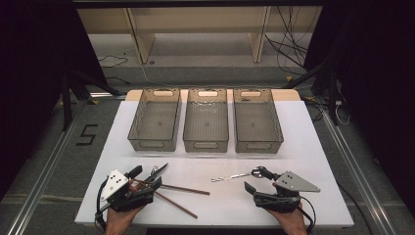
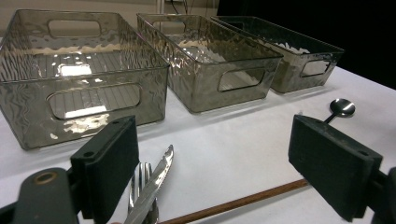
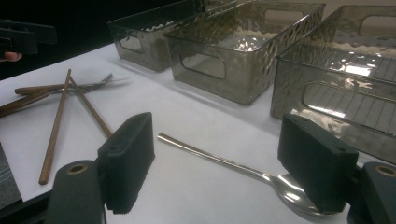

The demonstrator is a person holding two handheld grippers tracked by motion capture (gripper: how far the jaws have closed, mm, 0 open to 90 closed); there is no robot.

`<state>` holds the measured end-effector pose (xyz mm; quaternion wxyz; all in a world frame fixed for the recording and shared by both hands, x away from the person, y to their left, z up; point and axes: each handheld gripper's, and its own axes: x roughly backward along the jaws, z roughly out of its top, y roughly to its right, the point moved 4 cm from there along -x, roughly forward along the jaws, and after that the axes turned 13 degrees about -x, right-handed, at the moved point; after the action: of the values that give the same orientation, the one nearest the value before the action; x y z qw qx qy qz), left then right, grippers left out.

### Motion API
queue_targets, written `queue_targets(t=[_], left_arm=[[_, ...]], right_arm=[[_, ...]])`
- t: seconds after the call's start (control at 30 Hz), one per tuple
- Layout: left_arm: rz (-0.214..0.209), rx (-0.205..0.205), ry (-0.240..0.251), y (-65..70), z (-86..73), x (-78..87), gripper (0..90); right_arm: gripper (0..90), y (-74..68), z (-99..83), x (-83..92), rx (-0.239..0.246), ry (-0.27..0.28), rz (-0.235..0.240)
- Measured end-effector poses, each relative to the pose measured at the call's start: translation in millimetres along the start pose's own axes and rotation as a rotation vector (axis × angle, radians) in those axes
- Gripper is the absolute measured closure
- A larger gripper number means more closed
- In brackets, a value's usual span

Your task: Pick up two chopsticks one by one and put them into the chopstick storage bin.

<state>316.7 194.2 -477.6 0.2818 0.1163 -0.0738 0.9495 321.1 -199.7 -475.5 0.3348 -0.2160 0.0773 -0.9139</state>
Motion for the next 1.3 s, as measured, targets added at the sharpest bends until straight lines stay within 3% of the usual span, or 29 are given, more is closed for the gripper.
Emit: queue_targets(t=[0.33,0.7,1.3], left_arm=[[0.006,-0.003,0.001,-0.7,-0.1,0.1,15.9],[0.021,0.002,0.007,-1.9,0.2,0.8,15.9],[0.077,0.011,0.018,-9.6,0.0,4.9,16.0]], right_arm=[[28.2,-6.9,1.9,-2.9,-0.002,-0.013,0.012],[29.1,-27.1,6.3,-11.6,0.015,-0.042,0.060],[31.8,-87.7,15.7,-60.3,0.100,-0.163,0.156]])
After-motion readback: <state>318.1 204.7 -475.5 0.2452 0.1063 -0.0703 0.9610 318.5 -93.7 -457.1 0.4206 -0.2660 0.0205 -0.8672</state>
